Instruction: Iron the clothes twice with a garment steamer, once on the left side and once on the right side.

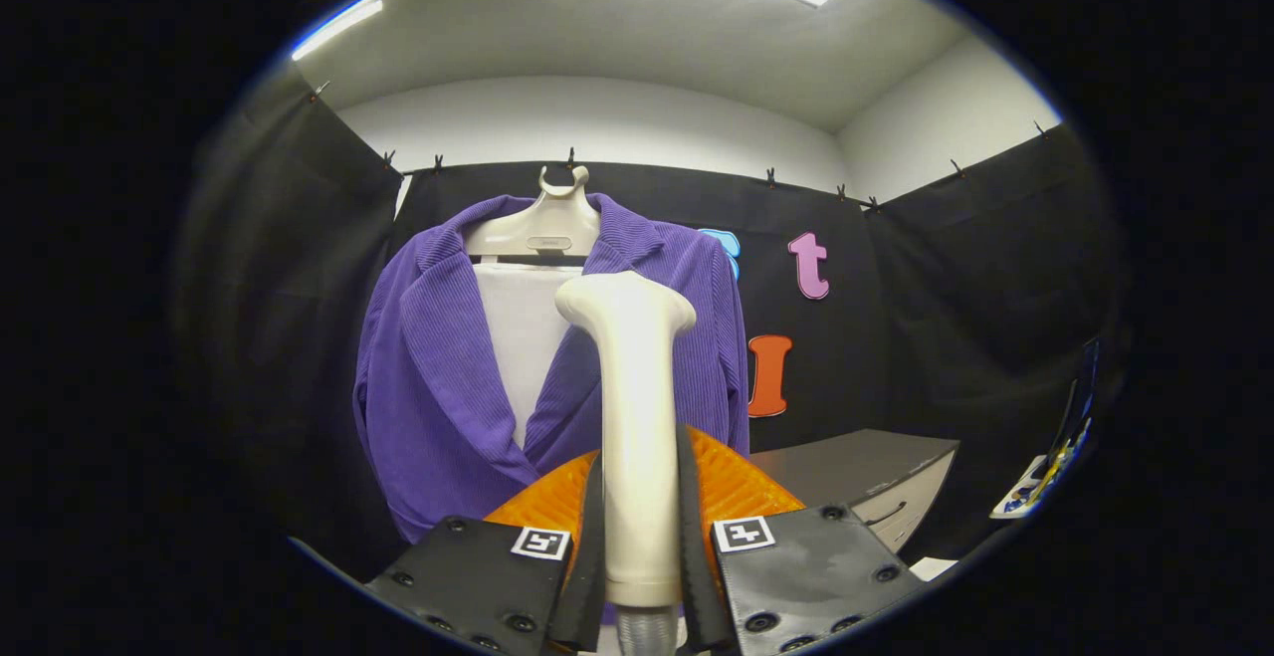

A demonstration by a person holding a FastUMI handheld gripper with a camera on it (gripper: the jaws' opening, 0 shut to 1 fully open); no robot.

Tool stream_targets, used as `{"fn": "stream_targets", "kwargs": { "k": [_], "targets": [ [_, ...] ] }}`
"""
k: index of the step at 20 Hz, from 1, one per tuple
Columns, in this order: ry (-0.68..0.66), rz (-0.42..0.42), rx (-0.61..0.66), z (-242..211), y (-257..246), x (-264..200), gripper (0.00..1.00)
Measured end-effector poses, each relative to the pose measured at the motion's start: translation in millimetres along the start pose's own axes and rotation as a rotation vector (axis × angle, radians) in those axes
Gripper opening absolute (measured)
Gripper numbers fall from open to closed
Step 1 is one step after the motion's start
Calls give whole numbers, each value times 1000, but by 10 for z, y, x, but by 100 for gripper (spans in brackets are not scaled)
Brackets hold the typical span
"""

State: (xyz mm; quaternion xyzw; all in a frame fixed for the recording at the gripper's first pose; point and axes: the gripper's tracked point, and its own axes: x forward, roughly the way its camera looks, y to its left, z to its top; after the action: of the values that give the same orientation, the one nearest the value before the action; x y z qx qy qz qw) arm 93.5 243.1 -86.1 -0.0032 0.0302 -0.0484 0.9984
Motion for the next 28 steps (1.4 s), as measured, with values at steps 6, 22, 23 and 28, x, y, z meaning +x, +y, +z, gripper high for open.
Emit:
{"fn": "stream_targets", "kwargs": {
  "k": [6, 22, 23, 28],
  "targets": [
    [29, -14, -11, -195, 28, 104, 40],
    [88, -48, -48, -732, -75, -116, 40],
    [94, -49, -52, -779, -89, -133, 39],
    [136, -49, -60, -1057, -115, -255, 39]
  ]
}}
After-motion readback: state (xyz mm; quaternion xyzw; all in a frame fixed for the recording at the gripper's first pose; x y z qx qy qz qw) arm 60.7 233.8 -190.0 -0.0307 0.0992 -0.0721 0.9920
